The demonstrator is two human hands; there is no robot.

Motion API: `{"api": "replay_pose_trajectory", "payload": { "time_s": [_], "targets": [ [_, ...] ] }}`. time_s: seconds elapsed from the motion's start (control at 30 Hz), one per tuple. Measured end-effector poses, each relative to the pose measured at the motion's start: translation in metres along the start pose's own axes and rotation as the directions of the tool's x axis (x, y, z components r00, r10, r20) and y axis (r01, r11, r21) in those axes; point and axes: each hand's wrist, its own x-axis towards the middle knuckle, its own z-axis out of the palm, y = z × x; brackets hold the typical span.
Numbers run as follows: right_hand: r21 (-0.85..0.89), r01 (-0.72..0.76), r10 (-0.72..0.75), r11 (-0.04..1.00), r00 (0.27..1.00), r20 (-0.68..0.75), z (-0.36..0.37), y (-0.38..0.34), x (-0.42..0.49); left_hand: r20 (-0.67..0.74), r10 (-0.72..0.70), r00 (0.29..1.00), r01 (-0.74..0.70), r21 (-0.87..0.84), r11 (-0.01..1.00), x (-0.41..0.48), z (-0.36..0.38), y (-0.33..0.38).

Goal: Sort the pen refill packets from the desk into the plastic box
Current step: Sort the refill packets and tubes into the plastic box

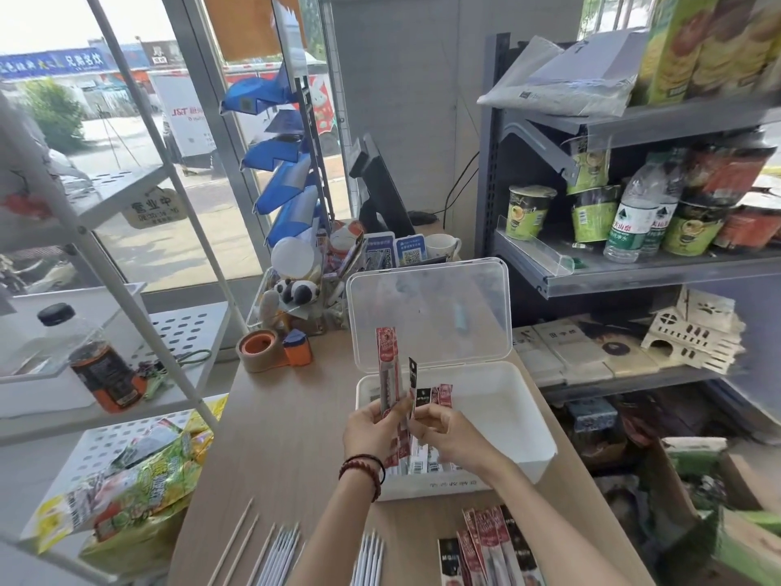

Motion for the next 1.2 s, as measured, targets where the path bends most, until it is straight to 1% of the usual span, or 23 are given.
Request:
{"api": "replay_pose_trajectory", "payload": {
  "time_s": [0.07,0.13,0.27,0.37,0.47,0.63,0.73,0.77,0.83,0.9,0.93,1.03,1.13,1.2],
  "targets": [
    [0.004,-0.002,0.002,1.000,1.000,-0.005,0.000,-0.003,-0.002,0.024,-0.015,1.000,0.016,-0.012,1.000,-0.001,0.000,-0.001],
    [0.014,0.009,-0.008,1.000,1.000,-0.014,0.000,-0.006,-0.004,0.030,-0.015,0.999,0.015,0.012,1.000,-0.001,-0.001,-0.002],
    [-0.008,0.018,-0.018,1.000,1.000,0.014,0.000,-0.006,-0.006,0.056,0.002,0.998,-0.004,0.025,1.000,-0.003,-0.003,-0.005],
    [-0.009,0.013,-0.013,1.000,0.999,0.039,-0.001,-0.005,-0.004,0.135,0.019,0.991,-0.024,0.038,0.999,-0.005,-0.004,-0.003],
    [-0.004,0.006,-0.006,1.000,0.999,0.043,-0.002,-0.006,-0.003,0.195,0.020,0.981,-0.016,-0.018,1.000,-0.006,-0.005,-0.002],
    [-0.007,0.010,-0.009,1.000,1.000,0.001,-0.001,-0.007,-0.003,0.165,0.013,0.986,-0.015,0.008,1.000,-0.003,-0.007,-0.011],
    [0.025,-0.018,0.019,1.000,1.000,-0.020,-0.001,-0.002,-0.001,0.135,-0.022,0.991,0.024,-0.008,1.000,-0.003,-0.007,-0.017],
    [0.030,-0.027,0.028,0.999,0.998,-0.048,0.000,-0.001,0.000,0.137,-0.038,0.990,0.041,-0.021,0.999,-0.003,-0.007,-0.019],
    [0.013,-0.049,0.050,0.999,0.985,-0.168,0.001,0.001,0.003,0.136,-0.054,0.989,0.059,-0.032,0.998,-0.002,-0.008,-0.022],
    [-0.053,-0.061,0.043,0.997,0.956,-0.291,0.003,0.003,0.005,0.119,-0.063,0.991,0.070,-0.056,0.996,-0.003,-0.009,-0.025],
    [-0.115,-0.065,0.024,0.991,0.944,-0.328,0.003,0.005,0.006,0.115,-0.063,0.991,0.071,-0.067,0.995,-0.004,-0.010,-0.025],
    [-0.239,-0.073,-0.019,0.968,0.932,-0.362,0.007,0.012,0.009,0.127,-0.058,0.990,0.070,-0.099,0.993,-0.006,-0.013,-0.024],
    [-0.289,-0.137,0.013,0.948,0.919,-0.394,0.010,0.017,0.011,0.153,-0.088,0.984,0.120,-0.216,0.969,-0.006,-0.016,-0.023],
    [-0.341,-0.177,0.020,0.923,0.909,-0.417,0.012,0.017,0.012,0.168,-0.100,0.981,0.136,-0.220,0.966,-0.006,-0.017,-0.023]
  ]
}}
